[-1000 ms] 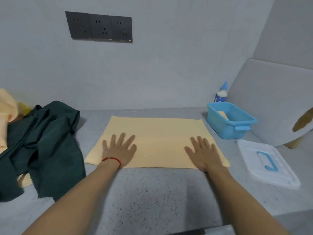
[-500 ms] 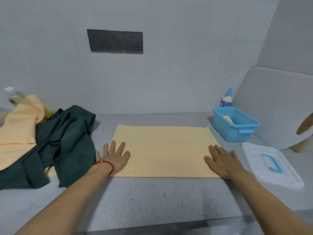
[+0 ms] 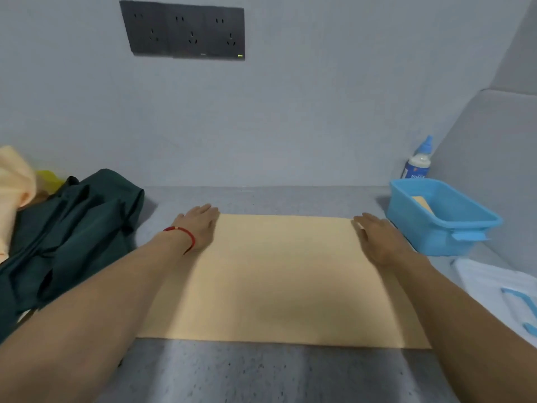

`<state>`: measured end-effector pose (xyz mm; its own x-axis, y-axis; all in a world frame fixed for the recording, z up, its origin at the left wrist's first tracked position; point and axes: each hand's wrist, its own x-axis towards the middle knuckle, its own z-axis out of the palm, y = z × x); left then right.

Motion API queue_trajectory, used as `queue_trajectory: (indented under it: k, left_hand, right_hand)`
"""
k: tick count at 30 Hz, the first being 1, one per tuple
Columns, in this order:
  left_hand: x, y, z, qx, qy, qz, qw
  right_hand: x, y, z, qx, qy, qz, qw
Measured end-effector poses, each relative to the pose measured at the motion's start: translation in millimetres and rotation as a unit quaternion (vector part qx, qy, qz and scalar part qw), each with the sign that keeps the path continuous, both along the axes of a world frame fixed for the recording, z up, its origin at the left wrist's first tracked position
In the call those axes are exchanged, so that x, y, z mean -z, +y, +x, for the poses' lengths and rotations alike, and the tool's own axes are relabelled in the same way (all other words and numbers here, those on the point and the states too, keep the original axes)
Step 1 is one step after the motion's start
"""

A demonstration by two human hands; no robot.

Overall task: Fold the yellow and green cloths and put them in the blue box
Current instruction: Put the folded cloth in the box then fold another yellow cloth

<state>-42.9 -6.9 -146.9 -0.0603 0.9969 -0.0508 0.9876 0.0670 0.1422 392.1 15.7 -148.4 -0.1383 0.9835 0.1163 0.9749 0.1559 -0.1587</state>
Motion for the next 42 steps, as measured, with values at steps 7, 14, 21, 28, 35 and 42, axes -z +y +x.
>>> queue_trajectory:
  k: [7, 14, 21, 28, 35, 42]
  left_hand:
    - [5, 24, 8, -0.031, 0.060, 0.001, 0.998]
    - [-1, 8, 0, -0.045, 0.001, 0.102, 0.994]
    - [-18, -84, -12, -0.022, -0.007, 0.170, 0.985]
    - [-1, -181, 6, 0.013, -0.038, 0.203, 0.978]
    - [24, -248, 20, -0.023, -0.127, 0.234, 0.964]
    - [33, -252, 16, -0.028, -0.154, 0.203, 0.967]
  right_hand:
    - [8, 27, 7, -0.032, -0.004, -0.004, 0.999]
    - [-5, -1, 17, -0.015, -0.013, 0.132, 0.991]
    - [-26, -76, 26, -0.023, 0.036, 0.135, 0.990]
    - [-1, -165, 32, -0.009, 0.079, 0.137, 0.987]
    - [24, -226, 34, 0.025, 0.142, 0.124, 0.982]
    - [21, -232, 30, 0.028, 0.146, 0.103, 0.983]
